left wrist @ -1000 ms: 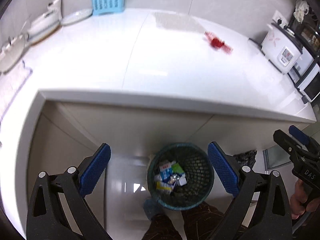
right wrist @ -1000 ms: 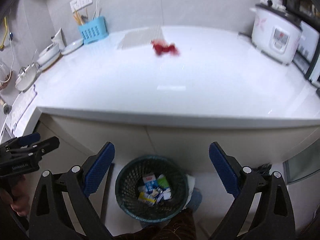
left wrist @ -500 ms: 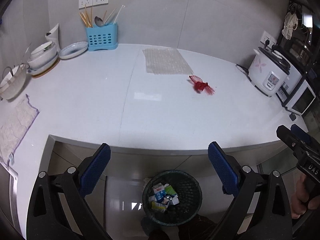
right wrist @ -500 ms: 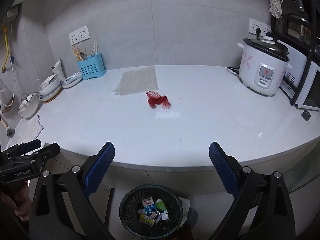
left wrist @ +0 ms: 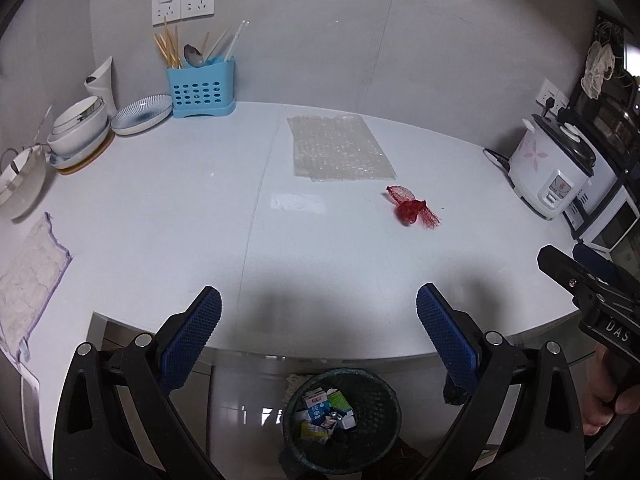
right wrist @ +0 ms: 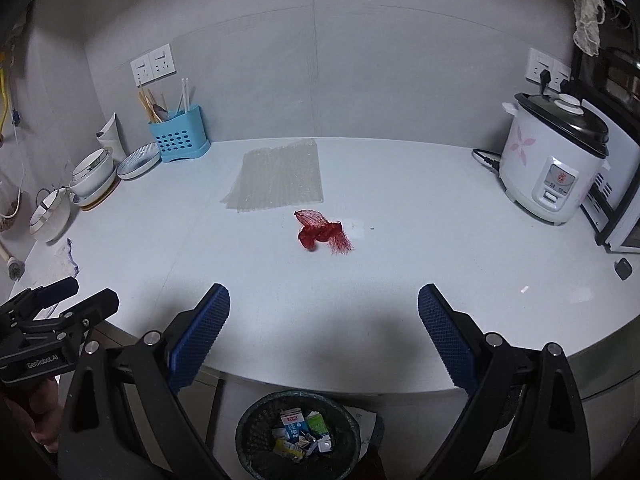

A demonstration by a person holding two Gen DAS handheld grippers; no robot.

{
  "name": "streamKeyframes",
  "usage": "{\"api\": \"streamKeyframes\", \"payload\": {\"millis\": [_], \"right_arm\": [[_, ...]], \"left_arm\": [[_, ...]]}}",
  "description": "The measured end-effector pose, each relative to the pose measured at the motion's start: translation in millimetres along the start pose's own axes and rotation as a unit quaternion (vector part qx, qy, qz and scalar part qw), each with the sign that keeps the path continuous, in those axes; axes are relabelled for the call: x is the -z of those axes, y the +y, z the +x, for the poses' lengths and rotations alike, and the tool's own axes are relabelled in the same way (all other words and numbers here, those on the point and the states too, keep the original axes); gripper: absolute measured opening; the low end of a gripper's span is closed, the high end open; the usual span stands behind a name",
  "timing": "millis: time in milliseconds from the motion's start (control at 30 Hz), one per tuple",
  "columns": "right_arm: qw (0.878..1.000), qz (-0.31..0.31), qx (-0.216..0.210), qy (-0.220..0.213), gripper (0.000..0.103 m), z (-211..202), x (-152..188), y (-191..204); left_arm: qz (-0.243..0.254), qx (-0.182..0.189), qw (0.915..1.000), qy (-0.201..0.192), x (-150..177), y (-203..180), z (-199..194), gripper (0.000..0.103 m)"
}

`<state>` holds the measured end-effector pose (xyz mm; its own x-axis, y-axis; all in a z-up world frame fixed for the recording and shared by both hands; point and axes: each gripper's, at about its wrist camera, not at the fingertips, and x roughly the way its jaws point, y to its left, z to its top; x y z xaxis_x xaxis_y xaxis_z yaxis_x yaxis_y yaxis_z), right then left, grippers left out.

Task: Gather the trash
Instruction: 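Grasp the bubble wrap sheet with the left tool while the right tool grasps the red mesh net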

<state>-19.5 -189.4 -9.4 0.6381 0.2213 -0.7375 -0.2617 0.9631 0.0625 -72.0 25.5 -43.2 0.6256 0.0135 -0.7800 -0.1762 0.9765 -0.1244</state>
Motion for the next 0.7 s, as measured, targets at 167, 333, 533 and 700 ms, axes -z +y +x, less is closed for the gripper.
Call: {"api": "streamKeyframes", "payload": {"millis": [167, 333, 533, 700], "right_arm": [[0.999, -0.011, -0.012, 0.030, 0.085, 55, -23, -3], [0.997, -0.016, -0.026, 0.070, 0.079, 118, -46, -7], [0.993, -0.019, -0.026, 0.114, 0.070, 187, -65, -6], [0.987, -0.013, -0.025, 0.161, 0.061, 232, -68, -9]], "left_arm": [[-0.001, -0.013, 0.9999, 0.011, -21, -1, 28, 0.096], [-0.007, -0.020, 0.9995, 0.024, -43, -3, 56, 0.096], [-0.019, -0.028, 0.9985, 0.042, -62, -2, 91, 0.096], [-0.029, -0.031, 0.9974, 0.058, -72, 0, 119, 0.096]]}}
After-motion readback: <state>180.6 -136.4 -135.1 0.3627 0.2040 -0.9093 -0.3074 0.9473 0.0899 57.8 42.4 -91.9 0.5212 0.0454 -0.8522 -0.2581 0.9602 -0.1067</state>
